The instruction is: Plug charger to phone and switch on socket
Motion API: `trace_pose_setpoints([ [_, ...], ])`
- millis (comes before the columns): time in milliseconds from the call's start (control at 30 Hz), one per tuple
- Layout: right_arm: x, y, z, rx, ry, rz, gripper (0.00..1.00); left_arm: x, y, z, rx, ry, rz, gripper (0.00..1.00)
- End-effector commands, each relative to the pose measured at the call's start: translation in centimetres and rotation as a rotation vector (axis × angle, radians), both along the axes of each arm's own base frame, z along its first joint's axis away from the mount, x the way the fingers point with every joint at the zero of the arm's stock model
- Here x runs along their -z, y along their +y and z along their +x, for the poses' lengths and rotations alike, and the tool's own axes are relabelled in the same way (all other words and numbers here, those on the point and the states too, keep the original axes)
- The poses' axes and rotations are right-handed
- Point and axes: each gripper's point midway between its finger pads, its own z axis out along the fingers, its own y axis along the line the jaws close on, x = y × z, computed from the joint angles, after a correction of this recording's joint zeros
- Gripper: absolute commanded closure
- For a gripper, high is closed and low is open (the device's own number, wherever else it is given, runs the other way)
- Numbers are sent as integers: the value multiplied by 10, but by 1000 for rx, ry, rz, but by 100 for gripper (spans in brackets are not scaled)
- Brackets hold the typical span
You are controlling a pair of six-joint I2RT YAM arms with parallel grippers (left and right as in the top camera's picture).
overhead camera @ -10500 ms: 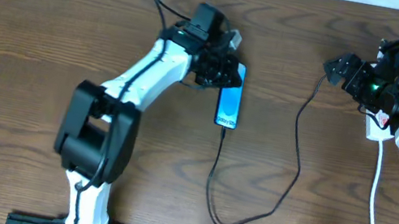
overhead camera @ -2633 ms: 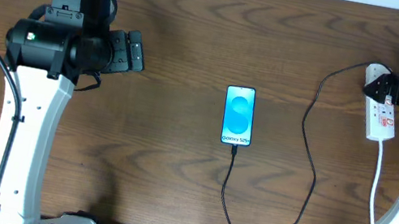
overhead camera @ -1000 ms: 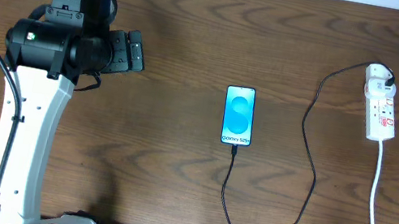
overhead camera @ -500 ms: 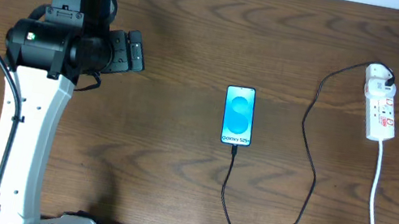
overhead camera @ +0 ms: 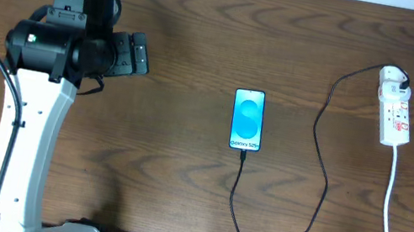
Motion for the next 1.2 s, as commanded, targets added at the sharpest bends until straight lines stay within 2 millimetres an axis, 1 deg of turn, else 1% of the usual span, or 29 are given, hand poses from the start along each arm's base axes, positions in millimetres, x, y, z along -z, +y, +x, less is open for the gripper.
trace_pose_setpoints([
  [0, -1, 3, 0, 1, -2, 15, 1, 3, -2, -23, 21, -2, 23, 3],
  [100, -1, 3, 0, 1, -2, 15, 1, 12, -2, -34, 27, -40, 45, 4],
  [233, -1, 3, 0, 1, -2, 15, 1, 31, -1, -41, 23, -137, 47, 4],
  [267, -1, 3, 0, 1, -2, 15, 1, 40, 0, -43, 19, -185, 47, 4],
  [367, -1, 3, 0, 1, -2, 15, 1, 54, 0, -44, 16, -281, 40, 3],
  [400, -1, 3, 0, 1, -2, 15, 1, 61, 0, -46, 14, -363, 34, 3],
  [433, -1, 3, 0, 1, -2, 15, 1, 63, 0, -47, 13, -405, 30, 3],
  [533, -1, 3, 0, 1, -2, 15, 1, 65, -4, -53, 24, -557, -3, 4],
  [633, -1, 3, 0, 1, -2, 15, 1, 59, -4, -59, 20, -724, -14, 4],
  [667, -1, 3, 0, 1, -2, 15, 1, 55, -2, -63, 14, -825, -16, 3],
  [733, -1, 3, 0, 1, -2, 15, 1, 51, 0, -68, 4, -915, -17, 3],
  [900, -1, 3, 0, 1, -2, 15, 1, 48, 8, -76, -35, -1085, -9, 3],
  [1033, -1, 3, 0, 1, -2, 15, 1, 52, 16, -81, -65, -1187, 1, 3],
  [1167, -1, 3, 0, 1, -2, 15, 1, 56, 22, -85, -85, -1182, 16, 3],
])
